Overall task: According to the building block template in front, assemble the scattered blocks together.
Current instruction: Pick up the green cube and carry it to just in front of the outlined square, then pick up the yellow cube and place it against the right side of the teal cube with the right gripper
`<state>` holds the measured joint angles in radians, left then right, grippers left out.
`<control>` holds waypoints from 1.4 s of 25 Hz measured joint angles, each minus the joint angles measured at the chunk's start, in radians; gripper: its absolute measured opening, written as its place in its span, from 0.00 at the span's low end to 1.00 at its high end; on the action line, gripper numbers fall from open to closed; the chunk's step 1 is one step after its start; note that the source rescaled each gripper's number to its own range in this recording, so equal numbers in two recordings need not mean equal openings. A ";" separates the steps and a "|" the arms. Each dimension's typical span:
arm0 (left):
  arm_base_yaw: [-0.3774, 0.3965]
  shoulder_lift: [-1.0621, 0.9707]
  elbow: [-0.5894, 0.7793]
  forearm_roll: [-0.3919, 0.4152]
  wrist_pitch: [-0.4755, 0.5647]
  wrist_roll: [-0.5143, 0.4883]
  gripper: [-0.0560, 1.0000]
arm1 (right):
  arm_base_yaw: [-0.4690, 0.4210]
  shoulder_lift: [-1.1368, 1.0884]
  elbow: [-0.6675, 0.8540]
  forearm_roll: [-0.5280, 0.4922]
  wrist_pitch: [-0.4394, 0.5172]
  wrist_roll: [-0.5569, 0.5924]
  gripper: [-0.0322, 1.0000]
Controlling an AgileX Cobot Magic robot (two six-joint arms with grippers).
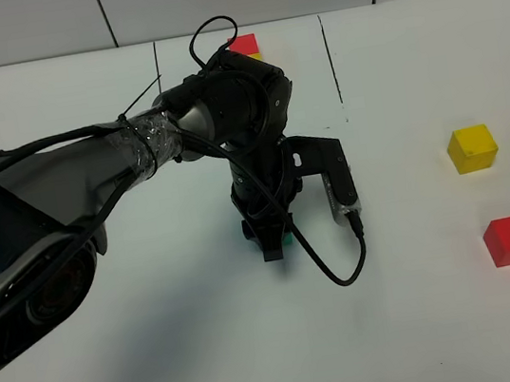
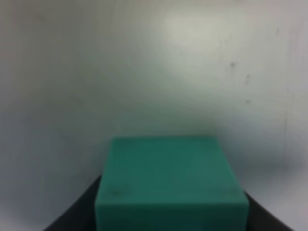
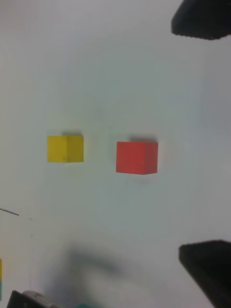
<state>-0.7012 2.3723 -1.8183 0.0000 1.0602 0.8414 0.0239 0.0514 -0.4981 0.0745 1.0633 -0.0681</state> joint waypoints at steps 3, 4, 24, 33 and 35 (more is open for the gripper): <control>0.000 -0.004 0.000 -0.006 0.020 0.000 0.44 | 0.000 0.000 0.000 0.000 0.000 0.000 0.73; 0.000 -0.005 -0.001 -0.006 0.028 0.000 0.56 | 0.000 0.000 0.000 0.000 0.000 0.000 0.73; 0.086 -0.218 -0.035 0.000 0.129 -0.181 0.99 | 0.000 0.000 0.000 0.001 0.000 0.000 0.73; 0.241 -0.346 -0.035 0.000 0.104 -0.305 0.97 | 0.000 0.000 0.000 0.001 0.000 0.000 0.73; 0.268 -0.375 -0.035 0.000 0.097 -0.333 0.96 | 0.000 0.000 0.000 0.001 0.000 0.000 0.73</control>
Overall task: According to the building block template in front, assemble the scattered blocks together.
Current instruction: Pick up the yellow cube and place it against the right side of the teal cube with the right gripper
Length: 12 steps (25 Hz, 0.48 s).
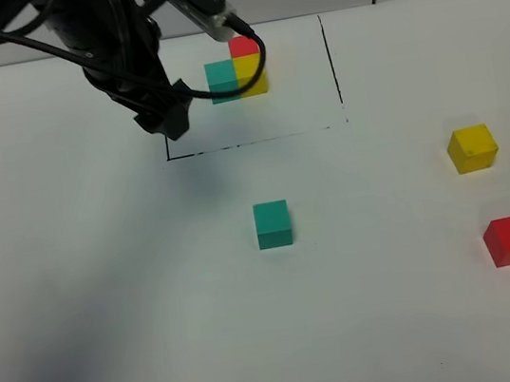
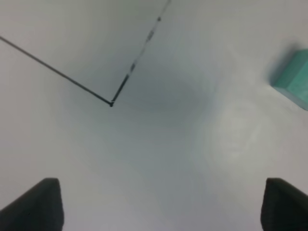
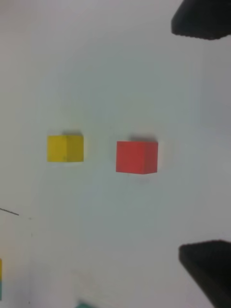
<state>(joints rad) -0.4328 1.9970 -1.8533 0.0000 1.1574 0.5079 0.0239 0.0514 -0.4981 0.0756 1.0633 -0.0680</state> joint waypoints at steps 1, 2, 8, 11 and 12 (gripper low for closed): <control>0.016 -0.013 0.000 0.000 -0.003 -0.016 0.96 | 0.000 0.000 0.000 0.000 0.000 0.000 0.73; 0.032 -0.024 0.000 0.000 -0.004 -0.033 0.96 | 0.000 0.000 0.000 0.000 0.000 0.000 0.73; 0.107 -0.110 0.048 0.000 -0.043 -0.119 0.95 | 0.000 0.000 0.000 0.000 0.000 0.001 0.73; 0.144 -0.176 0.158 0.000 -0.106 -0.125 0.95 | 0.000 0.000 0.000 0.000 0.000 0.001 0.73; 0.157 -0.203 0.196 0.000 -0.137 -0.128 0.94 | 0.000 0.000 0.000 0.000 0.000 0.001 0.73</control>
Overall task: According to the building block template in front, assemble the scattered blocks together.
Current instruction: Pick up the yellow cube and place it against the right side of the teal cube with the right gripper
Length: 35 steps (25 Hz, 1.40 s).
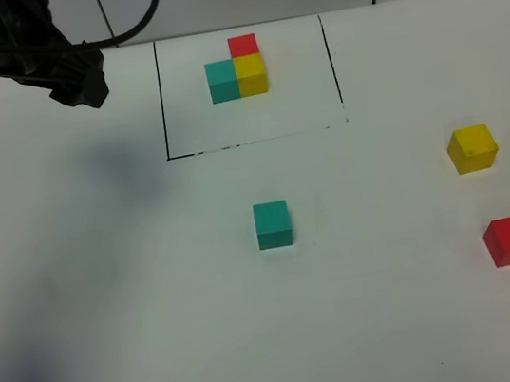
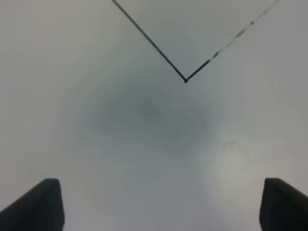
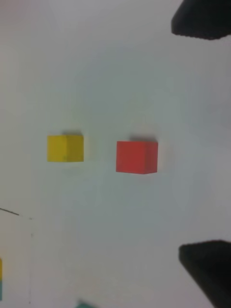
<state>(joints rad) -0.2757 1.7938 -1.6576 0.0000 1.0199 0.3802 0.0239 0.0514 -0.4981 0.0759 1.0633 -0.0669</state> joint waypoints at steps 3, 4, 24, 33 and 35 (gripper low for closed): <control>0.032 -0.093 0.145 0.000 -0.096 -0.031 0.94 | 0.000 0.000 0.000 0.000 0.000 0.000 0.73; 0.040 -0.131 0.184 0.000 -0.135 -0.048 0.94 | 0.000 0.000 0.000 0.001 0.000 0.000 0.73; 0.055 -0.931 0.695 0.095 -0.245 -0.446 0.91 | 0.000 0.000 0.000 0.002 0.000 0.001 0.73; 0.055 -1.251 0.894 0.096 -0.238 -0.451 0.85 | 0.000 0.000 0.000 0.003 0.000 0.001 0.73; 0.055 -1.327 0.940 0.096 -0.218 -0.458 0.84 | 0.000 0.000 0.000 0.003 0.000 0.001 0.73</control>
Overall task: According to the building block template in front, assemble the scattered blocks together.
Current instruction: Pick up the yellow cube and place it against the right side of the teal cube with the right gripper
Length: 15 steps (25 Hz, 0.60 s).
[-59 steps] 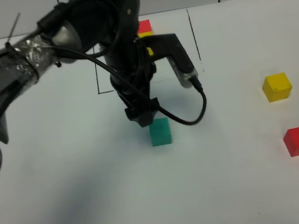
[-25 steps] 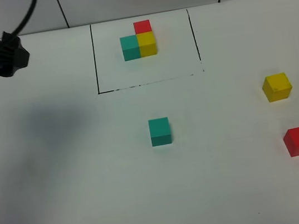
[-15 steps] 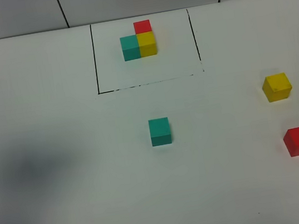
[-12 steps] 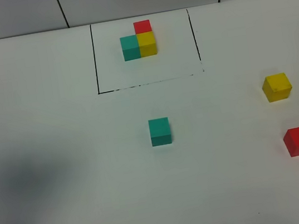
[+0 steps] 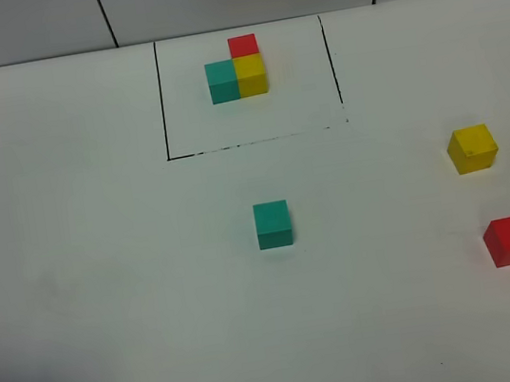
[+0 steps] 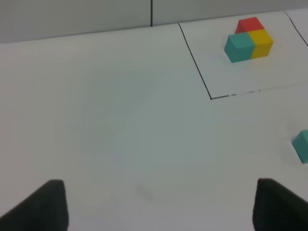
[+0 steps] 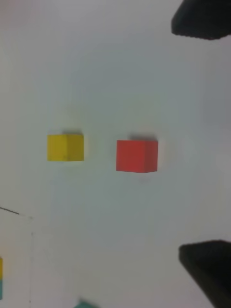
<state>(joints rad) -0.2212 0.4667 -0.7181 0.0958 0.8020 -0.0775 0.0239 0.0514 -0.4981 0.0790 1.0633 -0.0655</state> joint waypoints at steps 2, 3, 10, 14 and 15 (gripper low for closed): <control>0.000 -0.065 0.039 -0.001 0.024 -0.006 0.84 | 0.000 0.000 0.000 0.000 0.000 0.000 0.73; 0.000 -0.099 0.058 -0.005 0.037 -0.008 0.83 | 0.000 0.000 0.000 0.000 0.000 0.000 0.73; 0.000 -0.320 0.147 -0.028 0.121 -0.007 0.82 | 0.000 0.000 0.000 0.004 0.000 0.000 0.73; 0.000 -0.431 0.169 -0.063 0.204 0.036 0.82 | 0.000 0.000 0.000 0.004 0.000 0.000 0.73; 0.000 -0.453 0.171 -0.072 0.213 0.046 0.82 | 0.000 0.000 0.000 0.004 0.000 0.001 0.73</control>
<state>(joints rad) -0.2212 0.0134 -0.5473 0.0233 1.0151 -0.0312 0.0239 0.0514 -0.4981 0.0832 1.0633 -0.0647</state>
